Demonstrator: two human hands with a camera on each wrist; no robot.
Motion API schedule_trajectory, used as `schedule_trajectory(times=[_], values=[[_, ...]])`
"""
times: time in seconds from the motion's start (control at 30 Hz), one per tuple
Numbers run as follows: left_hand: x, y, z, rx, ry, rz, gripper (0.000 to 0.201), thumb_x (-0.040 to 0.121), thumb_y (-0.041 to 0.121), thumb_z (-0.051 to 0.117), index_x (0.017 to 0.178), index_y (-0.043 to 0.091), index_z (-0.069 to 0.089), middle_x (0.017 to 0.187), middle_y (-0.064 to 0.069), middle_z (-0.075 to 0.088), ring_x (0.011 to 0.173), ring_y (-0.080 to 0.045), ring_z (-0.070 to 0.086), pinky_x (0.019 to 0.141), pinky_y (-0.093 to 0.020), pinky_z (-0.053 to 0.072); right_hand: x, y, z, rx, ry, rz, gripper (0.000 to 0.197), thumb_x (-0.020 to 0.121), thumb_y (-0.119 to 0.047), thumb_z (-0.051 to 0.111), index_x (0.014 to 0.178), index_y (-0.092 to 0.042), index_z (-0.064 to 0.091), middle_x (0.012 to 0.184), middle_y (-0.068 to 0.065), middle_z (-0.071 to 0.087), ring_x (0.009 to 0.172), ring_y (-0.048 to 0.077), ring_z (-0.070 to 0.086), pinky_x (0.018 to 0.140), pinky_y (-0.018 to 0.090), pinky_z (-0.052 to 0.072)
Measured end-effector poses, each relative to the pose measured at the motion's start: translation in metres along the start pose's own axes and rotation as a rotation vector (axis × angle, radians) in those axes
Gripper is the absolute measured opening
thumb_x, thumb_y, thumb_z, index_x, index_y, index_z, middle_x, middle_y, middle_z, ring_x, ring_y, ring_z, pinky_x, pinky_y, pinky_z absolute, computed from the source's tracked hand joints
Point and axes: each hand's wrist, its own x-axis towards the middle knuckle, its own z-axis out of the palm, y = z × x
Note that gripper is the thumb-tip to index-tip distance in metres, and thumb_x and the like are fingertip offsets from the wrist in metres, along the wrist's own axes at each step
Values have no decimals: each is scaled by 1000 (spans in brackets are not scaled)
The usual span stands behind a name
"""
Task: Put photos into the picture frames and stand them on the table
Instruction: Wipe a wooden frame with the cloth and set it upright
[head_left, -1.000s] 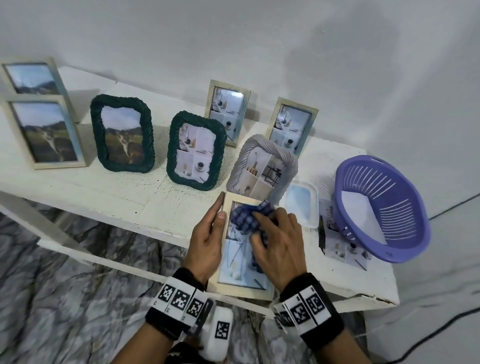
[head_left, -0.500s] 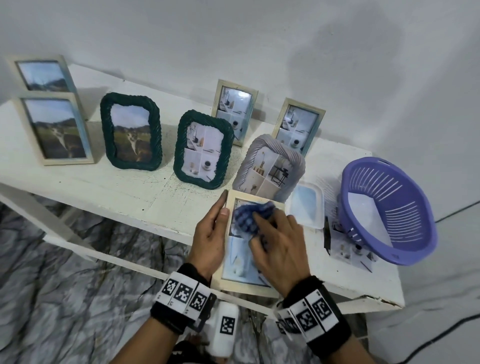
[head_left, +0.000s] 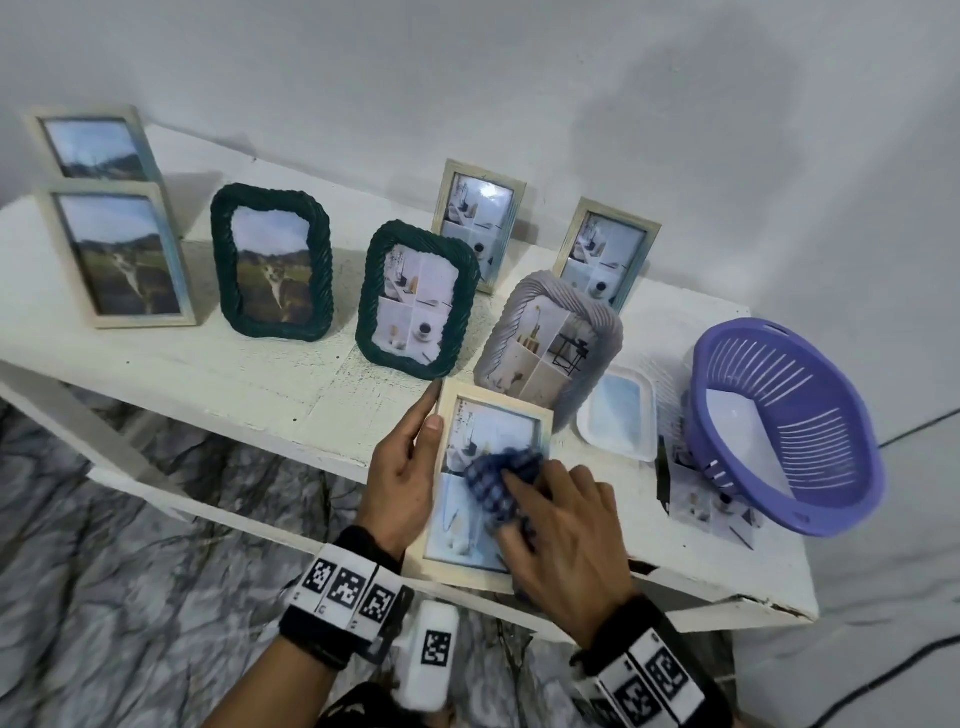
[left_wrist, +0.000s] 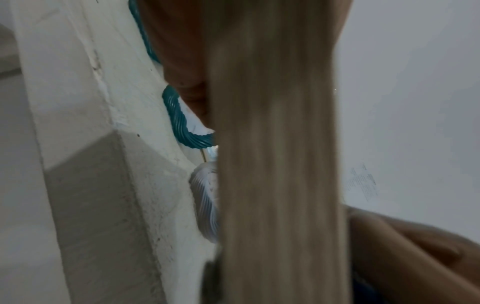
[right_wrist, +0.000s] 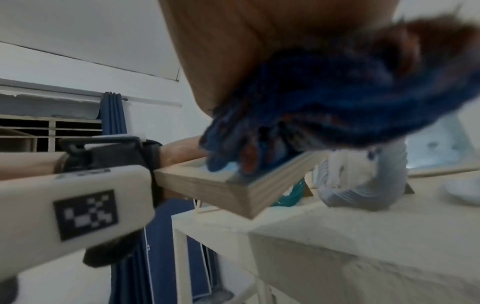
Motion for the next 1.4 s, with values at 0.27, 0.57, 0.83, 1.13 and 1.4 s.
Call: schedule_trajectory(times=[0.27,0.57,0.83,1.13,1.4], values=[[0,3,6,-83,27,-49,42,104,21,39,146,17,42,147,4,48,137,-5,41,116,-31,32,34,-14,0,76,76,64,36,80,-33,47,103,-17,70,90,4,55,79,24,47,67,36,37],[1,7,-8,-112,70,-35,40,105,21,39,145,20,40,137,18,53,128,1,49,108,-23,39,47,-3,-15,-6,-59,-160,39,83,-38,47,111,-25,71,87,0,49,82,21,42,71,37,38],[-4,9,-19,-159,143,-87,41,103,20,41,144,15,45,138,2,57,127,-9,53,111,-38,40,24,-26,-27,55,-244,-518,35,78,-34,52,108,-34,71,81,-1,41,78,21,39,68,35,32],[-5,11,-13,-248,110,-129,40,104,15,38,144,14,43,140,-2,54,126,-10,54,106,-27,43,51,-27,-29,-47,-215,-390,37,85,-38,43,111,-33,69,85,-4,31,82,17,31,72,33,23],[-1,13,-17,-111,121,-55,42,103,17,40,146,13,42,143,1,52,132,-7,48,113,-30,36,49,6,-45,-147,-177,-249,36,83,-40,45,107,-31,71,84,-3,43,82,21,40,73,37,32]])
